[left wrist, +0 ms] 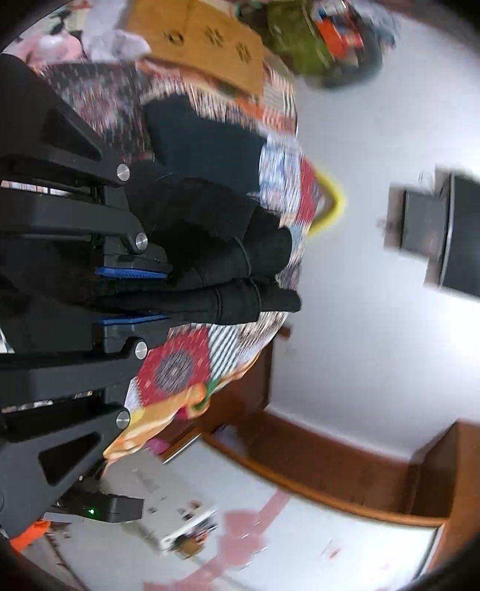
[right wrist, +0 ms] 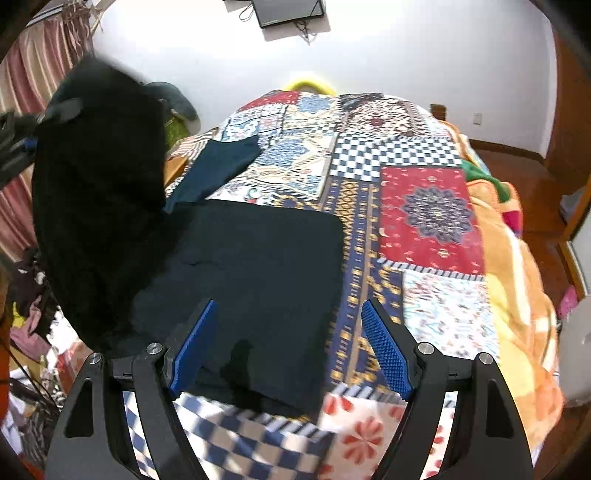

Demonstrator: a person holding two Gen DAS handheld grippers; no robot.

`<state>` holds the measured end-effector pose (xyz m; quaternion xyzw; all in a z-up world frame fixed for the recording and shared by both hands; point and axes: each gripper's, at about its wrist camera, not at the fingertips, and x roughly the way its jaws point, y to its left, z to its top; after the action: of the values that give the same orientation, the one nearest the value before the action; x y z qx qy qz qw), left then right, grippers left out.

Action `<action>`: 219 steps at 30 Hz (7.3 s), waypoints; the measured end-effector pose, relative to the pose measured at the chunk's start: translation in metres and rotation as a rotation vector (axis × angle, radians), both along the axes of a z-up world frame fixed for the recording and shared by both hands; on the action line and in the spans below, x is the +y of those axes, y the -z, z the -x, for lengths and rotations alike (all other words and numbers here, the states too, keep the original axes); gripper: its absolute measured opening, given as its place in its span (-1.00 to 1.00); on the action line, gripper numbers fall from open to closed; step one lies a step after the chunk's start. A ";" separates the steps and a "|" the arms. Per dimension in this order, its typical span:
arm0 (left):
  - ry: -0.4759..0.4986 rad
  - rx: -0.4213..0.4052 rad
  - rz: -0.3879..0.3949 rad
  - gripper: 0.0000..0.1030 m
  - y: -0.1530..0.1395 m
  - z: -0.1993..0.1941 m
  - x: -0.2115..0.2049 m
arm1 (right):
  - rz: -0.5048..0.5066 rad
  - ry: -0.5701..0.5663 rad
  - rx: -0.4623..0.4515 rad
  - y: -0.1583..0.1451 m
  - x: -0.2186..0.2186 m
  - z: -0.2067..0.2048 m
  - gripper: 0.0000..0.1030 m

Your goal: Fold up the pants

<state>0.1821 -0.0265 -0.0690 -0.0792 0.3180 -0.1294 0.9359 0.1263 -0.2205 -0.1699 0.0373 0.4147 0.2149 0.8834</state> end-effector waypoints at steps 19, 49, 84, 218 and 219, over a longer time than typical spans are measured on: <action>0.349 0.413 -0.014 -0.27 0.121 0.010 -0.081 | 0.011 0.079 0.050 0.023 -0.047 0.031 0.50; -0.068 0.437 -0.395 0.69 0.178 -0.124 0.093 | -0.045 -0.018 0.138 0.037 0.004 -0.014 0.38; 0.009 0.266 -0.244 0.68 0.102 -0.049 0.073 | -0.003 -0.060 -0.023 -0.017 0.028 -0.058 0.38; 0.187 0.576 0.001 -0.28 0.145 -0.097 0.025 | -0.248 -0.111 0.265 0.040 0.029 -0.087 -0.57; 0.188 0.548 -0.037 -0.30 0.138 -0.092 0.022 | -0.242 -0.114 0.247 0.035 0.030 -0.083 -0.58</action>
<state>0.2741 -0.0044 -0.2073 -0.0642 0.5670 -0.1838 0.8004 0.2090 -0.1901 -0.2045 0.1459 0.4927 0.3066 0.8012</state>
